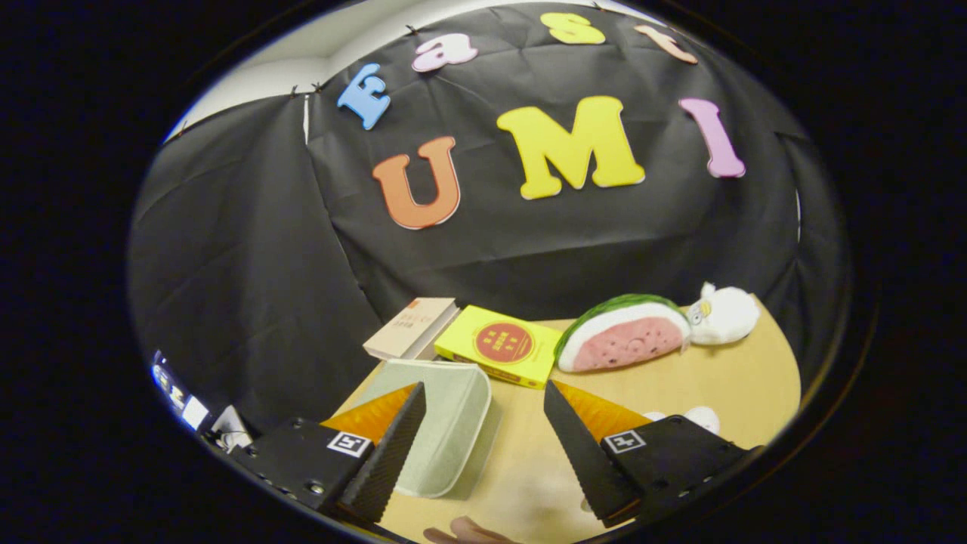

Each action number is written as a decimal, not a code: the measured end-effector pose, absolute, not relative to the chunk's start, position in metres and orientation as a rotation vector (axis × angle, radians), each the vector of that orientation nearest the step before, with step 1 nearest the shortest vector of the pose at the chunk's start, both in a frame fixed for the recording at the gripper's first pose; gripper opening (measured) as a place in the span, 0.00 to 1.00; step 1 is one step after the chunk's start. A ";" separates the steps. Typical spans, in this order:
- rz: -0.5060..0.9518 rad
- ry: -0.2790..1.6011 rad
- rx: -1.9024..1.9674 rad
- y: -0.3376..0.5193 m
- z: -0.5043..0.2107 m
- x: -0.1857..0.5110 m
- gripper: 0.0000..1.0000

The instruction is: Open the storage box then place both shoes into the box .Put the left shoe in first, then the right shoe, with the right side of both shoes facing outward in a uniform manner.

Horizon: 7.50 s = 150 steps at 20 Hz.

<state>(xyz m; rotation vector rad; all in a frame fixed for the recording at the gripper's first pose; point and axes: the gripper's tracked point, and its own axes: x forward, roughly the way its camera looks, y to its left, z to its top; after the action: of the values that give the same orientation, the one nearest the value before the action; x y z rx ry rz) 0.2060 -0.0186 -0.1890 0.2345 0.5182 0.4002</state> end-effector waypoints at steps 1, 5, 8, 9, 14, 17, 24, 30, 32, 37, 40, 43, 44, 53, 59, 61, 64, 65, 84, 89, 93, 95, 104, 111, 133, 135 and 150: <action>0.450 0.565 0.265 -0.014 -0.202 0.215 0.96; 0.678 0.747 0.452 0.011 -0.245 0.244 0.96; 0.834 0.845 0.600 0.027 -0.264 0.250 0.96; 0.880 0.868 0.651 0.032 -0.271 0.255 0.96; 1.013 0.989 0.778 0.052 -0.302 0.272 0.95; 1.114 1.074 0.839 0.062 -0.308 0.266 0.94; 1.176 1.164 0.933 0.068 -0.312 0.253 0.83; 1.160 1.201 0.892 0.066 -0.313 0.246 0.61; 1.155 1.201 0.885 0.064 -0.309 0.242 0.57; 1.091 1.214 0.869 0.059 -0.308 0.240 0.53; 1.079 1.223 0.898 0.057 -0.306 0.240 0.43; 1.063 1.200 0.929 0.051 -0.303 0.244 0.33; 1.055 1.188 0.939 0.046 -0.303 0.247 0.29; 1.041 1.148 0.927 0.037 -0.279 0.248 0.01; 1.078 1.086 0.882 0.041 -0.213 0.220 0.01; 1.089 1.060 0.861 0.053 -0.187 0.215 0.00; 1.108 1.043 0.829 0.080 -0.157 0.209 0.01; 1.109 1.045 0.814 0.091 -0.150 0.207 0.01; 1.034 1.182 0.651 0.332 -0.117 0.200 0.83; 0.958 1.201 0.609 0.306 -0.128 0.199 0.96; 0.918 1.166 0.578 0.257 -0.134 0.201 0.95; 0.891 1.164 0.572 0.223 -0.140 0.201 0.95; 0.612 1.143 0.508 0.035 -0.217 0.217 0.95; 0.442 1.201 0.360 -0.093 -0.288 0.201 0.95; 0.198 1.297 0.132 -0.197 -0.431 0.194 0.21; 0.195 1.299 0.239 -0.196 -0.430 0.194 0.09; 0.312 1.127 0.350 -0.158 -0.293 0.164 0.00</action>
<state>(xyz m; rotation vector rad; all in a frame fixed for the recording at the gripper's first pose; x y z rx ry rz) 0.1636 -0.1577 -0.2928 0.3503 1.1265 0.3124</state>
